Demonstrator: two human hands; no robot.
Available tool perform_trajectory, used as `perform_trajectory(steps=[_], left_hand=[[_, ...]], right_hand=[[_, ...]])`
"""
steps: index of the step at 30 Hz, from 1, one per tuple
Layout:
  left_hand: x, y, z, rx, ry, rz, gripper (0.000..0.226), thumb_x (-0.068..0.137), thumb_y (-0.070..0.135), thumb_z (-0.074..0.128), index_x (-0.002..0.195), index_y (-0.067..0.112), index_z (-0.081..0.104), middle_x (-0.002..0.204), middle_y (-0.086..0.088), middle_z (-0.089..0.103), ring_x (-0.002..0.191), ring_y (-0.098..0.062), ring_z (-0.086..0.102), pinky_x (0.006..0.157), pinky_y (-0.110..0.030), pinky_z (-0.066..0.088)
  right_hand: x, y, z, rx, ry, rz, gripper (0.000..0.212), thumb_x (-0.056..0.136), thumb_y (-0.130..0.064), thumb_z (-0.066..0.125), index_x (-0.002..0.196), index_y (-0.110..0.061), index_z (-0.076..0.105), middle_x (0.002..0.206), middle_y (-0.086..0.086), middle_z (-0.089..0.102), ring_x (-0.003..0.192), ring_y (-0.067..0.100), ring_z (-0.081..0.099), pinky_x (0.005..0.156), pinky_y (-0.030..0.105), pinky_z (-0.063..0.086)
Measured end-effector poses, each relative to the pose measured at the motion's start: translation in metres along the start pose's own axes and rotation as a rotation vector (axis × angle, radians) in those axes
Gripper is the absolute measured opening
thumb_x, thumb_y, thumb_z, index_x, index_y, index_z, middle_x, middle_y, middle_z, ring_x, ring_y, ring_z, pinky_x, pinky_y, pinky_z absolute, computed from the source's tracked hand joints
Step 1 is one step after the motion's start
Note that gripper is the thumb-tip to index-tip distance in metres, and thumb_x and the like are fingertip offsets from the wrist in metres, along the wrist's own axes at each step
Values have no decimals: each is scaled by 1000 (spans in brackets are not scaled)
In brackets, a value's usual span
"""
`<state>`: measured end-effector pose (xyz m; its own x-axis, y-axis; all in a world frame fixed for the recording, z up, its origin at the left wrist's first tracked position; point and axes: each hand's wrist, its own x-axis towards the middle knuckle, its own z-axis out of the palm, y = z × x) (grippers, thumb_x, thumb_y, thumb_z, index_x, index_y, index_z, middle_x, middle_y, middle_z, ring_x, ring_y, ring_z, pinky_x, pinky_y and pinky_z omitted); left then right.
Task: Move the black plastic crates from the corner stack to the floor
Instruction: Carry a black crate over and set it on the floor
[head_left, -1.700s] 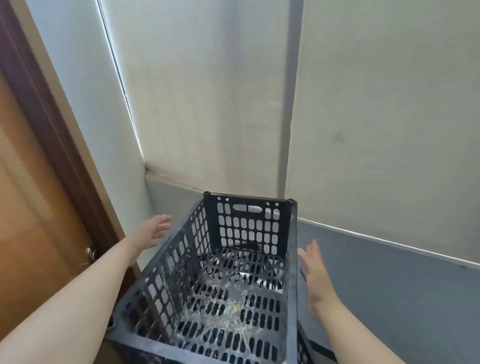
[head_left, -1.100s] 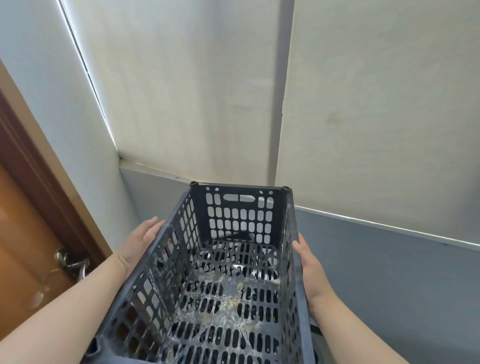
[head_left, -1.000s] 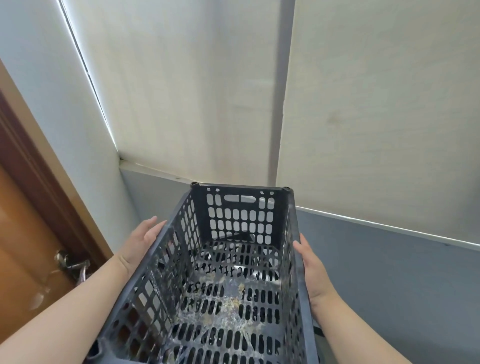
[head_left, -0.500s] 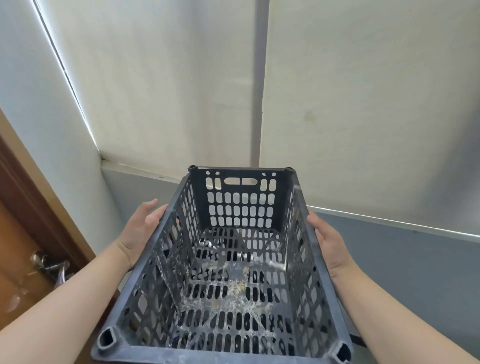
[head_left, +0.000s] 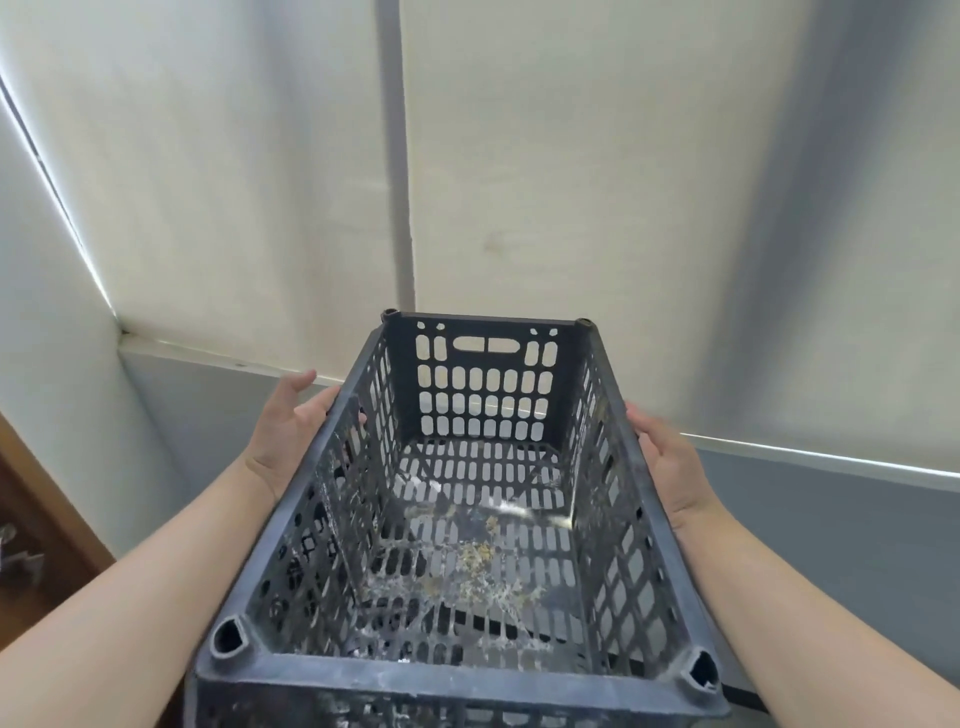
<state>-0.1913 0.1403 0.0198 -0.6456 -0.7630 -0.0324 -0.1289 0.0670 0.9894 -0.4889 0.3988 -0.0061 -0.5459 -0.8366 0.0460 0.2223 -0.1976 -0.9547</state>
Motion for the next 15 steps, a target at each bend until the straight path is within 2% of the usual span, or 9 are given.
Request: perform_trajectory(steps=[3, 6, 8, 9, 10, 11, 12, 13, 15], left_hand=[[-9, 15, 51, -53, -11, -5, 60, 95, 60, 19, 131, 24, 52, 113, -9, 64, 83, -22, 53, 69, -32, 42], [-19, 24, 106, -64, -19, -22, 51, 98, 56, 18, 118, 30, 57, 115, -4, 64, 90, -16, 58, 72, -26, 47], [-22, 24, 140, -77, -50, -40, 54, 95, 60, 22, 120, 28, 58, 119, -8, 62, 95, -18, 58, 73, -26, 49], [-23, 24, 156, -70, -60, -50, 56, 92, 61, 24, 122, 28, 57, 119, -11, 60, 89, -18, 58, 70, -27, 47], [-25, 25, 172, -54, -62, -60, 57, 92, 61, 23, 125, 28, 55, 117, -11, 59, 80, -16, 58, 66, -29, 43], [-27, 26, 189, -36, -62, -68, 56, 93, 59, 21, 129, 29, 51, 115, -8, 60, 72, -12, 58, 63, -28, 41], [-29, 28, 206, -35, -70, -82, 56, 94, 58, 20, 133, 29, 48, 114, -5, 62, 70, -10, 59, 63, -28, 41], [-30, 28, 222, -49, -85, -88, 58, 92, 58, 22, 134, 28, 48, 117, -4, 63, 74, -10, 62, 68, -29, 44], [-35, 29, 248, -81, -134, -84, 67, 83, 63, 30, 130, 24, 55, 130, -10, 63, 101, -26, 65, 93, -41, 47]], right_hand=[[-22, -20, -42, 46, -7, 10, 37, 111, -24, 36, 118, -5, 67, 82, 4, 80, 68, 18, 77, 57, 25, 60], [-44, -37, -89, 59, 29, 5, 38, 111, -23, 35, 118, -8, 68, 86, 4, 81, 72, 18, 79, 58, 24, 60], [-56, -42, -125, 42, 60, 0, 37, 110, -24, 38, 122, -7, 69, 96, 5, 82, 81, 18, 80, 67, 25, 61], [-63, -45, -140, 38, 74, -10, 39, 107, -30, 45, 128, -6, 68, 108, 6, 81, 93, 19, 79, 78, 29, 61], [-68, -47, -156, 30, 100, -22, 50, 100, -39, 57, 138, -7, 64, 125, 8, 76, 110, 22, 75, 93, 35, 57], [-75, -48, -173, 31, 119, -13, 72, 88, -49, 71, 147, -8, 58, 140, 7, 68, 125, 25, 67, 105, 40, 50], [-84, -52, -186, 9, 142, 2, 92, 77, -54, 80, 152, -7, 52, 144, 6, 64, 130, 28, 63, 108, 41, 47], [-95, -58, -196, -1, 153, 6, 94, 77, -54, 80, 152, -6, 51, 137, 3, 68, 122, 26, 66, 101, 38, 51], [-108, -61, -218, -13, 168, -8, 62, 97, -42, 61, 145, -3, 56, 109, -1, 78, 95, 16, 75, 78, 28, 58]])
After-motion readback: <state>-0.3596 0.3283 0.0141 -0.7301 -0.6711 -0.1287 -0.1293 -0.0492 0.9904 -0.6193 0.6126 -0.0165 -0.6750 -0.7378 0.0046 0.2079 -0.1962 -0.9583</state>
